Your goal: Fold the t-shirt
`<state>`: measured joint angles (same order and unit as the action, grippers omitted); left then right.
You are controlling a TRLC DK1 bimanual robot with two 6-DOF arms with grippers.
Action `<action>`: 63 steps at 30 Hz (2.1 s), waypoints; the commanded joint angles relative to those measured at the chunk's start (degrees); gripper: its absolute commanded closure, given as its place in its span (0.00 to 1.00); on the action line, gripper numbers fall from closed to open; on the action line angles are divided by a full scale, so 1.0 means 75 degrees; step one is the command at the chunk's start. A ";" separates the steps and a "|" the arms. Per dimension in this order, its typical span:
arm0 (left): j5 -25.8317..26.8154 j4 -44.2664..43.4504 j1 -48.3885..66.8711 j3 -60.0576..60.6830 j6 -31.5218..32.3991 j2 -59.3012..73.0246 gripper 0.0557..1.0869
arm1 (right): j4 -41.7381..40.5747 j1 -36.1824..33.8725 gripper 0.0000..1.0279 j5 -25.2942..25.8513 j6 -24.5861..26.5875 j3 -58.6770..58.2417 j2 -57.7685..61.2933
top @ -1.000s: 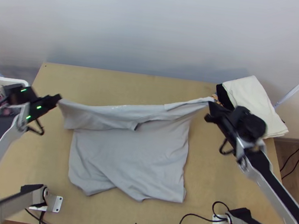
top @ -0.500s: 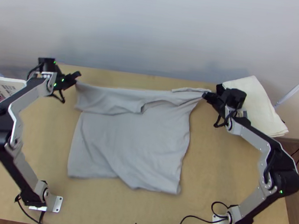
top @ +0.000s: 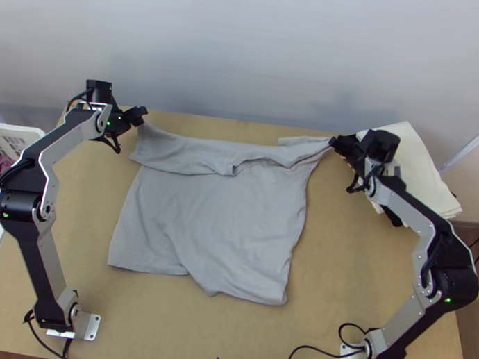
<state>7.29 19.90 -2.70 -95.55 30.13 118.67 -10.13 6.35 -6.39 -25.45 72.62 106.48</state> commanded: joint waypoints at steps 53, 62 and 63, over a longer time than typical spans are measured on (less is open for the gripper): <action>0.0493 0.4624 -0.1679 0.3751 -0.0912 -0.7257 0.05 | 0.7081 0.5634 0.47 0.0888 0.8972 0.7157 0.2971; 0.0493 0.4296 -0.1937 0.4431 -0.1228 -0.7292 0.05 | 0.7070 0.5657 0.39 0.0888 0.9241 0.8083 0.4260; 0.0493 0.4284 -0.1972 0.4455 -0.1252 -0.7280 0.05 | 0.7011 0.5657 0.40 0.0888 0.9253 0.8095 0.4354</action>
<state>10.50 52.86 -16.69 -63.92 21.98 64.97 42.54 48.60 0.56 42.30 131.61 136.27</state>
